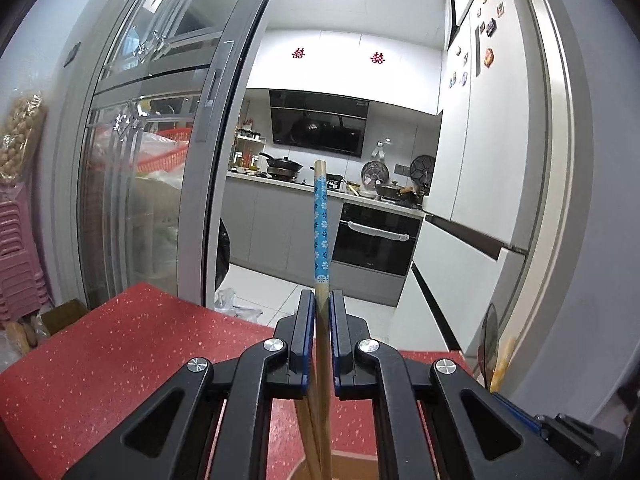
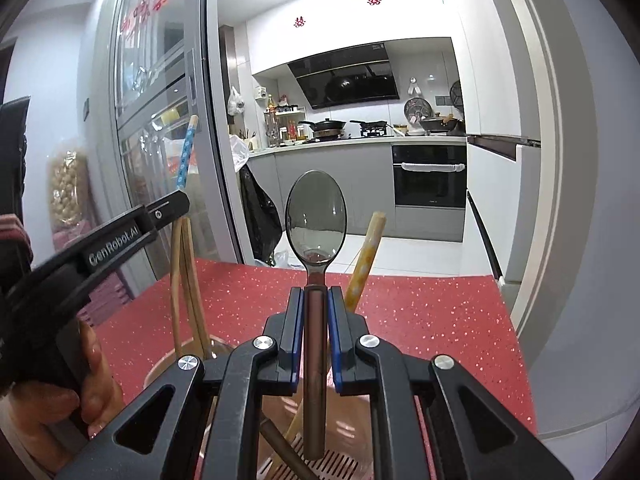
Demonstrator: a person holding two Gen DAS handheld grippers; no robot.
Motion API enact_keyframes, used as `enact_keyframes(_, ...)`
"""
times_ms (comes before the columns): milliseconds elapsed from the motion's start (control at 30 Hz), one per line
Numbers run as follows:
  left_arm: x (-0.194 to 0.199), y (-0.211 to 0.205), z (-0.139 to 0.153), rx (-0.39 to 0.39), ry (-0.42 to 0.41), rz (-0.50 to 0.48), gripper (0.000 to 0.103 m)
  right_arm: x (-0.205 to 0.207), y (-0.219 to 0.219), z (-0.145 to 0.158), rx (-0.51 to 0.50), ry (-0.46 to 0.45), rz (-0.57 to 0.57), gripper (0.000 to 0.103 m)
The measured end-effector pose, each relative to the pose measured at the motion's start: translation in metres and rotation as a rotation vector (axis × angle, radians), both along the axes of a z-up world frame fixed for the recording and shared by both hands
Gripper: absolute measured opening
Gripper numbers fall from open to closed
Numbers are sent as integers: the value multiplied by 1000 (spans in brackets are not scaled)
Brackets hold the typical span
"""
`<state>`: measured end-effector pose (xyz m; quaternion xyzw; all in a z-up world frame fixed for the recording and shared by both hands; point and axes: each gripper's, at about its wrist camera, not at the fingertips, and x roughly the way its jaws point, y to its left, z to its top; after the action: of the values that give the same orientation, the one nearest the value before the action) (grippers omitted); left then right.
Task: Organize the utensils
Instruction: 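Lift the spoon and blue chopstick and carry both over the beige caddy, then lower both utensils into the caddy and open both grippers, then withdraw both tools and move them back over the remaining spoons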
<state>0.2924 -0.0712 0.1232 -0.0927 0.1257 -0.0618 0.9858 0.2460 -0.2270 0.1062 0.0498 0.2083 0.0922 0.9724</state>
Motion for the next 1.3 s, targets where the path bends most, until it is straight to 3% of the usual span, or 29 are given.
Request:
enact_keyframes(267, -17, -2, -21, 70, 57, -8, 33, -18, 2, -18, -46, 33, 6, 12)
enact_keyframes(667, -26, 2, -28, 135, 161, -14, 33, -15, -13, -25, 23, 152, 23, 13)
enact_keyframes(700, -27, 3, -29, 138, 171, -14, 33, -15, -14, -25, 32, 159, 25, 16)
enact_keyframes(800, -30, 6, -28, 151, 197, -14, 33, -15, -17, -21, 66, 175, 43, 37)
enact_keyframes(967, -40, 14, -22, 160, 216, -6, 33, -22, -19, -11, 87, 160, 35, 43)
enact_keyframes(1067, -47, 18, -21, 171, 237, -1, 33, -30, -21, -2, 112, 161, 37, 53)
enact_keyframes(1300, -63, 25, -34, 218, 356, 1, 33, -58, -18, 1, 112, 204, 48, 67)
